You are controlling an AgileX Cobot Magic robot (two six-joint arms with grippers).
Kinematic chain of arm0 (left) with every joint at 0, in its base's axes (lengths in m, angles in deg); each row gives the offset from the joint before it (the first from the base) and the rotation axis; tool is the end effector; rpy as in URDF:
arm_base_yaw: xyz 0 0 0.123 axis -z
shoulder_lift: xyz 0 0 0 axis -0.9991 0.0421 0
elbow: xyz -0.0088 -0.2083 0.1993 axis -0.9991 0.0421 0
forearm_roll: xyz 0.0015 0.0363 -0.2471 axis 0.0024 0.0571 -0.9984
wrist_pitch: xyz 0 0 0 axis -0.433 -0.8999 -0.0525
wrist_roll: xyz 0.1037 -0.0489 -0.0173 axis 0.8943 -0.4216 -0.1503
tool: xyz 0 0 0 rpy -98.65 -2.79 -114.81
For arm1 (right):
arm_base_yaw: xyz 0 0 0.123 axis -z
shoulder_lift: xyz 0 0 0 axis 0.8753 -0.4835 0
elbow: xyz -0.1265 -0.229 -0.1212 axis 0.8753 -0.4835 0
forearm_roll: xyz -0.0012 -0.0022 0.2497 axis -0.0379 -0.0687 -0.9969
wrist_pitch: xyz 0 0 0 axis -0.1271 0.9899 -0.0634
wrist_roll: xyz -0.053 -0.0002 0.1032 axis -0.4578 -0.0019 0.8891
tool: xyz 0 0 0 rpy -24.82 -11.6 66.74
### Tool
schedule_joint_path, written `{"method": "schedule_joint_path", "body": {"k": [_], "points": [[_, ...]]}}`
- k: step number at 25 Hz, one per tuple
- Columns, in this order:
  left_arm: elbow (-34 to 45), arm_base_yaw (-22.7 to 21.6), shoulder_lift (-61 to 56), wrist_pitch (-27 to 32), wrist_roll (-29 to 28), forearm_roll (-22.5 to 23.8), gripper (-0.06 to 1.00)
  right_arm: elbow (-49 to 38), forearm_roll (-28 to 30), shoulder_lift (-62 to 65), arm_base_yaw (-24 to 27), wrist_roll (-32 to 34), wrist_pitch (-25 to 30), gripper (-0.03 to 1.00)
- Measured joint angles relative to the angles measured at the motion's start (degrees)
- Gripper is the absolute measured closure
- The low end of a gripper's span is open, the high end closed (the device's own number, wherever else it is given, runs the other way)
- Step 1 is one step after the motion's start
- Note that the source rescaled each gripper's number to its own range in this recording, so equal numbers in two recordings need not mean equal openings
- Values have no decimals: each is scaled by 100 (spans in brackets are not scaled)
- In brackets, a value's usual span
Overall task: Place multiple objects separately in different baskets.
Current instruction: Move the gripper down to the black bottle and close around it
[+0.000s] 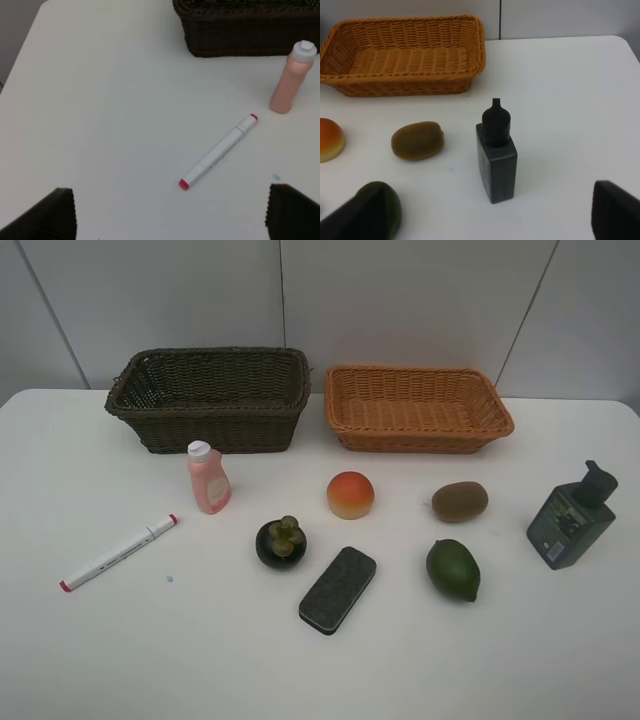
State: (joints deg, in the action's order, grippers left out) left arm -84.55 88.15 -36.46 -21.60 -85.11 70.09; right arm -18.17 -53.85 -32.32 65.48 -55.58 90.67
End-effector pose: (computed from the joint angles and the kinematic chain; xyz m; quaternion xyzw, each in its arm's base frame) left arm 0.0104 0.0059 0.2657 -0.0044 0.8511 0.0220 0.5245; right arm 0.0094 -0.0007 0.2703 0.0355 0.8472 -0.0185 0.5297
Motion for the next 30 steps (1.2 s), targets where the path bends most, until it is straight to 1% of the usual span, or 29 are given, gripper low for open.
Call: {"method": "schedule_joint_path", "body": {"k": [5,10,17,24,30], "points": [[0,0,0,0,0,0,-6,102,0,-251,0,0,5,-2],[0,0,0,0,0,0,-6,561,0,-1506,0,0,-16,-2],[0,0,0,0,0,0,-6,1145,120,-3431,0,-11,-269,-2],[0,0,0,0,0,0,-6,1259,98,-5041,0,-288,-721,-2],[0,0,0,0,0,0,-6,1259,84,-6103,0,-587,-1449,-2]]}}
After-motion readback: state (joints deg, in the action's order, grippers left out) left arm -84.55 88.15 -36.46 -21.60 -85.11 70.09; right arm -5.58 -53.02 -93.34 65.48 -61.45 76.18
